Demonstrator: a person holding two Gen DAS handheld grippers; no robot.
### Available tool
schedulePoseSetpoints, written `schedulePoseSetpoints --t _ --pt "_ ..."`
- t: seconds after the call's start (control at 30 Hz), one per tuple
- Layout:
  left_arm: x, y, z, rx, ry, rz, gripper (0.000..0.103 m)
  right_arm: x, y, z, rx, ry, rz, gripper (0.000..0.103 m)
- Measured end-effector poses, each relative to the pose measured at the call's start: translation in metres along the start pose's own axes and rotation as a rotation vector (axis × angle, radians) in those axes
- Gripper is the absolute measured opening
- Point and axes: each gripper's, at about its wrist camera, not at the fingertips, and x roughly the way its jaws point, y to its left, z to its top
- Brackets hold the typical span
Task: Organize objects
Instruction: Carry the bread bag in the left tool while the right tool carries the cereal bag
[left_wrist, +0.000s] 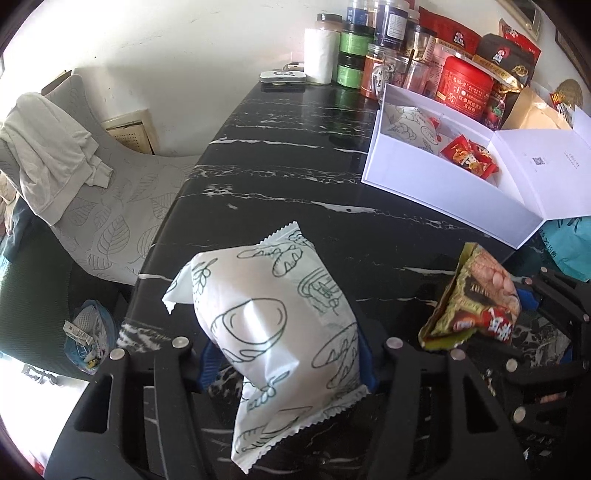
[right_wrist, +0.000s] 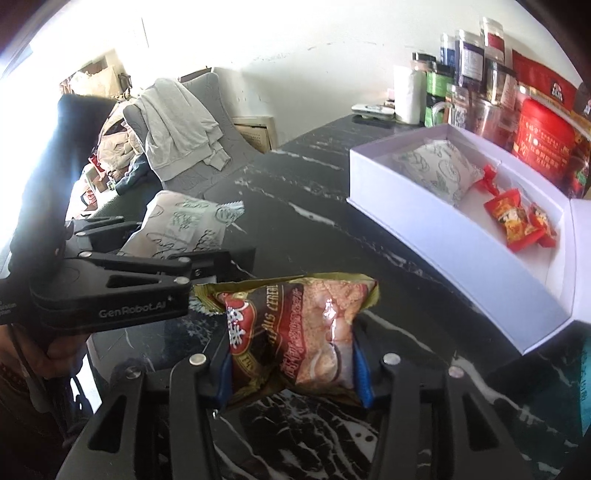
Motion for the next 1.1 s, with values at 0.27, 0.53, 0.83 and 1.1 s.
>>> schedulePoseSetpoints --t 0.27,0.53,0.83,1.1 --pt "-0.03 0.006 0.006 -0.002 -0.034 0.004 0.056 -0.022 0.012 0.014 -0.03 -0.035 -0.016 0.051" --pt "-0.051 -0.005 0.017 0.031 -0.064 -0.02 0.056 -0.046 0.015 0.022 -0.04 -0.061 -0.035 0.051" --pt "-0.056 -0.031 0.028 0.114 -0.072 -0.063 0.056 -0.066 0.006 0.019 0.002 -0.082 -0.068 0.051" --pt "-0.05 -0.058 0.039 0.189 -0.066 -0.129 0.056 -0.084 -0.011 0.01 0.076 -0.091 -0.162 0.051"
